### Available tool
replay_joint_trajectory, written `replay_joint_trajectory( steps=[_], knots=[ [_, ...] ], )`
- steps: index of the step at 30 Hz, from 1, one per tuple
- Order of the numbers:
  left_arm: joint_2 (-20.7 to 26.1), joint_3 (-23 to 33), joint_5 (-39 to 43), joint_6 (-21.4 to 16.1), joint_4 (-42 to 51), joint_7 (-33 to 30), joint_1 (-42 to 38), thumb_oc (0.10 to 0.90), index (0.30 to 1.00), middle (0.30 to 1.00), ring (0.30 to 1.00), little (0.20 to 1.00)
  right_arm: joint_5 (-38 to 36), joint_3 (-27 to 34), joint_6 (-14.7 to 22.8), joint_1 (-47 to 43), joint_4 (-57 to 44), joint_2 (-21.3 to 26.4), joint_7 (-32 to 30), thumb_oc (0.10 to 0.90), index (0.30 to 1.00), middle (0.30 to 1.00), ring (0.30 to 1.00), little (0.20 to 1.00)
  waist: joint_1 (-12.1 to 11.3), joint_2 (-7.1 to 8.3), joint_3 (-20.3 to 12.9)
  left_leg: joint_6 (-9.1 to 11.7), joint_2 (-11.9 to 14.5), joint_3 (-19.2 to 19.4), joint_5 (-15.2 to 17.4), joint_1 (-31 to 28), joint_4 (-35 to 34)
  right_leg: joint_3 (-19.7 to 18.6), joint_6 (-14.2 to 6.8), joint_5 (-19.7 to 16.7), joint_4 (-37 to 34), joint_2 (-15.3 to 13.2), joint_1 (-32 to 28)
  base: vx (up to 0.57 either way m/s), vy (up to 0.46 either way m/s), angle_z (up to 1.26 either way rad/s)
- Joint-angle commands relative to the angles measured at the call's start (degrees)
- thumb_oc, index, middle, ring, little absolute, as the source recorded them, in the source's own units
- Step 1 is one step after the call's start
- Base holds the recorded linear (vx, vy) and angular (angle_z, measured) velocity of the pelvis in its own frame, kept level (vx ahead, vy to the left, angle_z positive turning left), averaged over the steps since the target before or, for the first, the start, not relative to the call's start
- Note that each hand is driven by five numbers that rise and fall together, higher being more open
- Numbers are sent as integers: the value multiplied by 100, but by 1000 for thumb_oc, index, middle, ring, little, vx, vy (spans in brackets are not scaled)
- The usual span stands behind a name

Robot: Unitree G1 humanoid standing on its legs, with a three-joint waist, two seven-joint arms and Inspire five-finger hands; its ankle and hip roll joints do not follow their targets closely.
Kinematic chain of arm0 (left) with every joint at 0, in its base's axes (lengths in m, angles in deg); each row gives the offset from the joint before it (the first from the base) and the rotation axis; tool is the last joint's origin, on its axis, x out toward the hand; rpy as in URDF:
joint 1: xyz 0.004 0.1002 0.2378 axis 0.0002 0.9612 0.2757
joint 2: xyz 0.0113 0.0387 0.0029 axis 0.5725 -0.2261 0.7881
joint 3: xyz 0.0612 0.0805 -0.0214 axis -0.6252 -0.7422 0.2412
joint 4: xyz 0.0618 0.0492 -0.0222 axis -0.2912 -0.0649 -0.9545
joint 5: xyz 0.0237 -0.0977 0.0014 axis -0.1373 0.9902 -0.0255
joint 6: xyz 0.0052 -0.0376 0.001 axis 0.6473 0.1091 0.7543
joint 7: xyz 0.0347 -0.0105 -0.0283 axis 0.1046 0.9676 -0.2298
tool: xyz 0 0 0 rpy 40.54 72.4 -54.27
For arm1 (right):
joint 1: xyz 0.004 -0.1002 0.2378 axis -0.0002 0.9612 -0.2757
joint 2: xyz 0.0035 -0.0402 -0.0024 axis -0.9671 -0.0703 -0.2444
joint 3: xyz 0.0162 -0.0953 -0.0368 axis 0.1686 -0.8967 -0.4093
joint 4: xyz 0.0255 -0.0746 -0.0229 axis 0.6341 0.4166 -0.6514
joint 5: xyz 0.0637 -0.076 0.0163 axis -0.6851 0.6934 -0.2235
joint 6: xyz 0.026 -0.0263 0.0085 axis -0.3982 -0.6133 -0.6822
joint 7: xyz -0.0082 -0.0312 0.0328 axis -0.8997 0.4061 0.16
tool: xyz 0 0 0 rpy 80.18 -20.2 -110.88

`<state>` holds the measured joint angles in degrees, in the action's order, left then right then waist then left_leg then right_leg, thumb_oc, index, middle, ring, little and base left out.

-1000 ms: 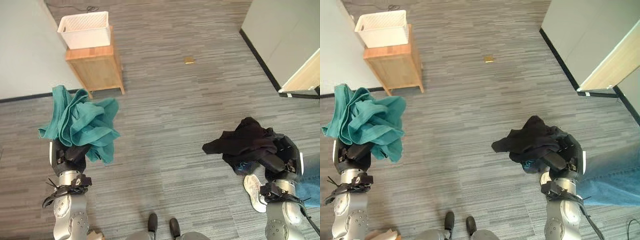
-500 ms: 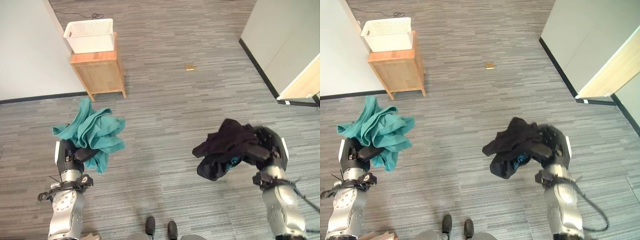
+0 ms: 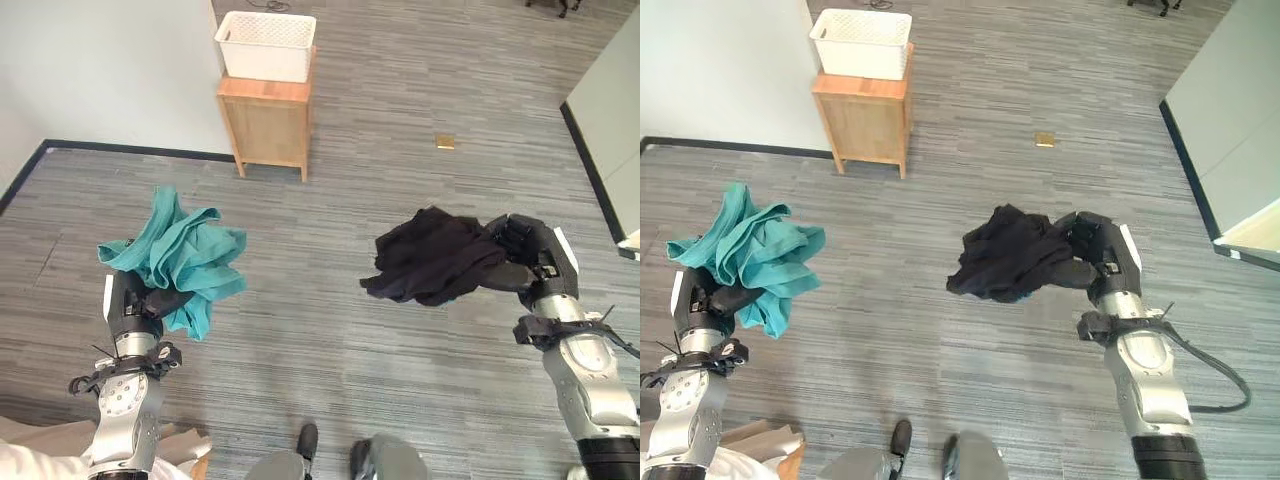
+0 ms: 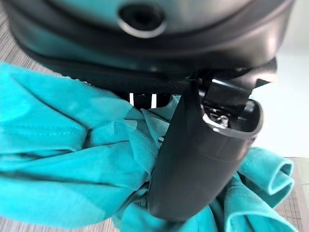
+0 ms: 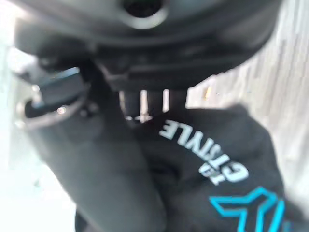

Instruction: Pick up bed clothes into laundry basket.

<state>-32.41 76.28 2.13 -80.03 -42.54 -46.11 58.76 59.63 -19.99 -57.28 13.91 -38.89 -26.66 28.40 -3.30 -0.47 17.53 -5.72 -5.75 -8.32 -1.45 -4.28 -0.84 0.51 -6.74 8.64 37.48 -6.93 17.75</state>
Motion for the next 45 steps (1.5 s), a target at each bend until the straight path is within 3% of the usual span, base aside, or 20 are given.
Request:
replay_joint_trajectory(
  steps=[1,5,10,13,14,15,16,18,21,23,24,26,28,31,32,33,35,39,42,45],
  knots=[
    [628,145,43,-660,781,195,-529,400,300,300,300,300,-130,673,457,-564,-36,361,-65,400,300,300,300,300,231,143,-559,435,459,346,845,-331,-17,-177,-139,-895,-1680,-49,-212,467,-228,36],
    [525,37,369,-725,729,315,-670,400,300,300,300,300,-313,881,570,-452,-124,222,-90,400,300,300,300,300,474,165,-558,708,707,228,1265,-813,-58,-58,-396,-1515,-3602,-364,0,469,-220,18],
    [261,125,517,-679,785,491,-574,400,300,300,300,300,-246,990,516,-209,-393,-144,134,400,300,300,300,300,707,287,-786,1006,1013,218,1356,-1317,348,508,-463,-1921,-3932,-396,-137,541,-296,12],
    [37,160,667,-676,838,530,-589,400,300,300,300,300,-383,1031,543,-64,-658,-211,288,400,300,300,300,300,857,150,-956,1253,1434,173,107,-1212,1289,514,-151,-1649,-3456,31,-321,552,-381,28],
    [-37,160,717,-675,882,481,-639,400,300,300,300,300,-528,988,594,-119,-673,-216,223,400,300,300,300,300,844,227,-934,1289,1590,264,-863,-696,2623,543,171,-1287,-3179,201,-554,649,-656,-24],
    [-26,168,715,-665,936,461,-656,400,300,300,300,300,-616,1026,641,-92,-679,-185,197,400,300,300,300,300,840,336,-884,1235,1684,394,-1152,-327,3327,549,360,-1149,-3151,257,-719,615,-746,-3],
    [8,178,723,-664,986,487,-675,400,300,300,300,300,-673,1064,676,-121,-681,-116,160,400,300,300,300,300,777,463,-792,1108,1780,513,-1204,37,3932,499,512,-1029,-3125,303,-881,566,-829,37],
    [-59,157,865,-704,1042,413,-786,400,300,300,300,300,-679,1076,731,-194,-627,-58,-52,400,300,300,300,300,436,679,-439,989,1507,866,-539,1320,4678,384,646,-757,-3220,406,-1500,519,-623,32],
    [-129,227,1017,-834,1098,393,-777,400,300,300,300,300,-669,1062,779,-272,-662,-37,-14,400,300,300,300,300,179,571,-393,1012,1139,1188,-219,2116,3737,377,612,-532,-3320,523,-1945,478,-184,-9],
    [-123,363,986,-929,1148,353,-700,400,300,300,300,300,-558,974,780,-347,-679,11,15,400,300,300,300,300,-71,492,-411,936,765,1277,-448,2322,2622,286,624,-392,-3394,671,-2186,656,-152,-41],
    [-118,544,981,-1001,1259,328,-542,400,300,300,300,300,-480,831,790,-507,-610,35,16,400,300,300,300,300,-357,389,-511,903,431,1321,-761,2307,1266,179,613,-246,-3512,918,-2579,797,-171,-74],
    [-112,832,754,-1018,1395,225,-306,400,300,300,300,300,-381,791,731,-611,-472,-11,19,400,300,300,300,300,-531,354,-701,799,318,2002,-840,2071,830,216,671,2,-3515,1099,-2968,715,-191,-83],
    [-116,1013,671,-1000,1454,207,-107,400,300,300,300,300,-379,709,655,-665,-446,-93,78,400,300,300,300,300,-663,417,-804,620,292,2052,-574,1910,788,219,618,165,-3359,1064,-3022,460,-99,-30],
    [-98,1249,515,-940,1459,85,50,400,300,300,300,300,-423,627,615,-719,-441,-280,115,400,300,300,300,300,-899,573,-986,312,103,1881,-258,1575,758,327,263,-98,-2472,922,-2911,438,-32,1],
    [-39,1336,456,-891,1434,7,75,400,300,300,300,300,-458,586,614,-736,-447,-425,146,400,300,300,300,300,-1018,660,-975,128,24,1898,1,1368,785,478,-315,-892,-1079,745,-2666,275,10,-44],
    [-2,1280,524,-935,1435,-85,-48,400,300,300,300,300,-406,579,614,-726,-546,-487,162,400,300,300,300,300,-785,398,-767,76,278,1763,26,985,747,542,-657,-1430,444,671,-1654,409,-20,-37],
    [92,1168,577,-917,1381,-104,-115,400,300,300,300,300,-406,616,558,-664,-539,-553,124,400,300,300,300,300,-540,179,-658,70,407,1372,124,719,729,472,-400,-1143,1113,547,-972,348,-84,36],
    [259,866,667,-853,1297,-5,-411,400,300,300,300,300,-412,804,470,-437,-469,-512,42,400,300,300,300,300,-180,133,-670,318,386,641,270,387,632,9,36,-759,-635,-37,-825,342,-263,166],
    [370,636,681,-895,1151,50,-705,400,300,300,300,300,-558,1071,564,-343,-435,-288,-42,400,300,300,300,300,214,322,-689,519,216,-93,392,341,664,-1494,-117,-704,-2674,450,-1205,255,-302,157],
    [277,510,695,-899,1128,84,-733,400,300,300,300,300,-601,1234,580,-223,-609,-281,-20,400,300,300,300,300,177,429,-729,556,199,-283,360,423,631,-1333,-63,-611,-2934,465,-1439,62,-240,188]
  ],
)
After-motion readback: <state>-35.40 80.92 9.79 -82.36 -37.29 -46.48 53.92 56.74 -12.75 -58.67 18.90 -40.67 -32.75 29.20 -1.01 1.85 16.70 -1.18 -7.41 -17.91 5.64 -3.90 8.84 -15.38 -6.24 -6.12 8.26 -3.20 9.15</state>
